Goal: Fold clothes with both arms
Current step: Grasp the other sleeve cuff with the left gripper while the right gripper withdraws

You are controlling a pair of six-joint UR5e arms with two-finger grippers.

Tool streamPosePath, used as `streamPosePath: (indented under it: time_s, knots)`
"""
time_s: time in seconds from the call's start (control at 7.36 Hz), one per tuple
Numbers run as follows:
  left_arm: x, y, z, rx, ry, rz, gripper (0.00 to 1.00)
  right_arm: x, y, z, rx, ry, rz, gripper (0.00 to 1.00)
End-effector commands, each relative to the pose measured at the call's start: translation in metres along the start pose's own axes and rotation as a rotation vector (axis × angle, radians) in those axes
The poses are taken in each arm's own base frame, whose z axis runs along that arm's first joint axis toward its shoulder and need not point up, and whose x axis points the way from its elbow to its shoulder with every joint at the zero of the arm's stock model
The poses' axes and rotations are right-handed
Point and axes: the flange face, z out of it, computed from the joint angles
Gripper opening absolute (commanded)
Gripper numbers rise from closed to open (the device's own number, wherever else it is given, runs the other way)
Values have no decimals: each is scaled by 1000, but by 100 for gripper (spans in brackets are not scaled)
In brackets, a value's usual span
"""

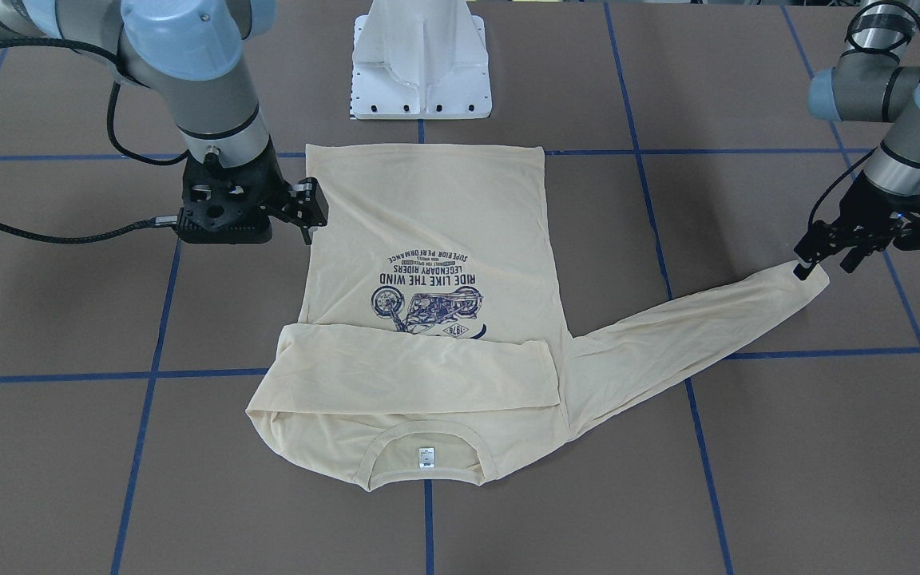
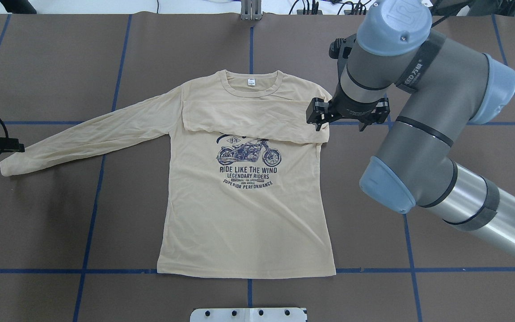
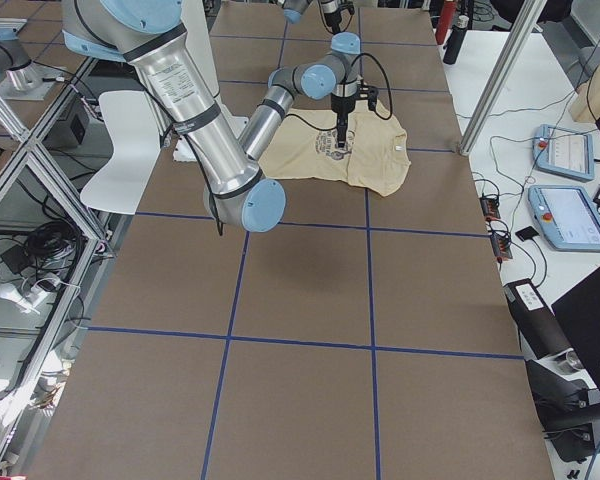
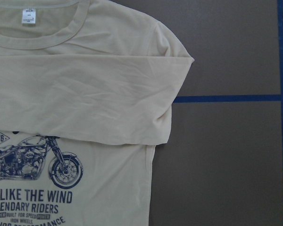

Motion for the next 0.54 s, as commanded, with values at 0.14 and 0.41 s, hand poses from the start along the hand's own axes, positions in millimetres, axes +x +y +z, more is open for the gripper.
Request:
streamPosePath:
  time_s: [0.14,0.41]
  knots:
    - [-18,29,15,-34,-51,6,95,12,3,1,-13,6,-2,100]
    - [-26,31,21,-42,-67,1,74,12,4,0,-12,4,-3,100]
